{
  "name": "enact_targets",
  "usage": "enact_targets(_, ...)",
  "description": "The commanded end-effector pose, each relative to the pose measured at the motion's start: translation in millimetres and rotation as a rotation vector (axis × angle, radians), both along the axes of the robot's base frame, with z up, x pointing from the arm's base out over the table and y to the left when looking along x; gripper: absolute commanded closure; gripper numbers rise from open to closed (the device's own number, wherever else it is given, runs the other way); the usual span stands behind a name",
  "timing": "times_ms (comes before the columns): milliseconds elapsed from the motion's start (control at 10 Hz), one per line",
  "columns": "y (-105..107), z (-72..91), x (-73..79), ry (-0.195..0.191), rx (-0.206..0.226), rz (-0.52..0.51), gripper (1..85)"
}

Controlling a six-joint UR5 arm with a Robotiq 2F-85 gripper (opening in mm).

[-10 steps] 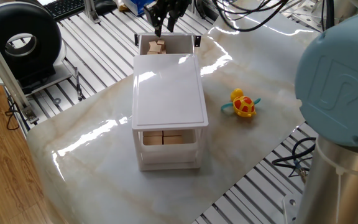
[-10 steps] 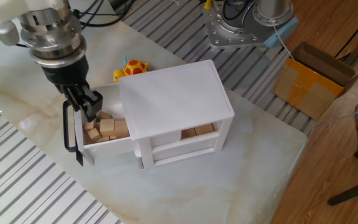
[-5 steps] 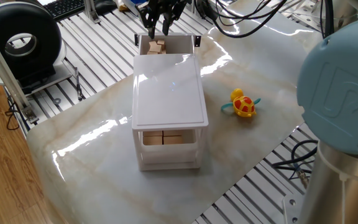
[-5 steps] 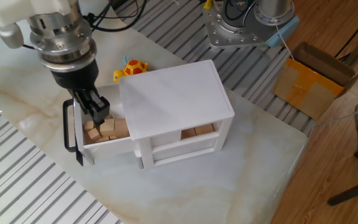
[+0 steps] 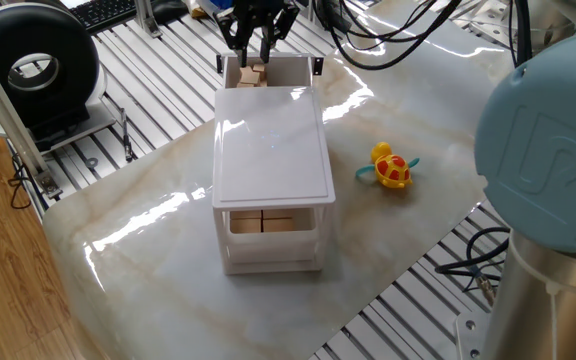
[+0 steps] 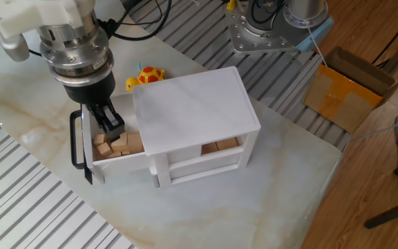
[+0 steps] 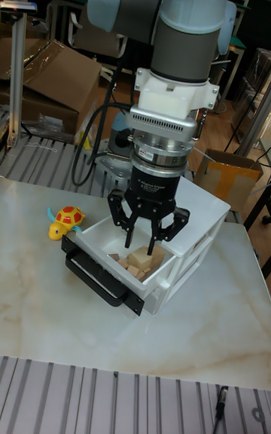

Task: Take something out of a drawer

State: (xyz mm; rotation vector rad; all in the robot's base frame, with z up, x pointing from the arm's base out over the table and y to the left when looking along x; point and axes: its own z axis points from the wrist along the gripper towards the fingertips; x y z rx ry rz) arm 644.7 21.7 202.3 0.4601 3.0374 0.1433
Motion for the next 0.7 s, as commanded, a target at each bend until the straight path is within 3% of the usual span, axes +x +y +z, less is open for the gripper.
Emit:
enact_targets(0, 1.3, 0.8, 3.8, -0.009, 0.007, -0.053, 46.0)
enact_targets(200, -4.3, 0.3, 2.7, -0.002, -0.011, -0.099, 47.3)
enact_targets(500, 18.6, -3.0, 4.6, 0.010, 0.061, -0.207, 48.0)
enact_targets(600, 11.2, -2.5, 6.6, 0.000, 0.041, -0.210, 47.0)
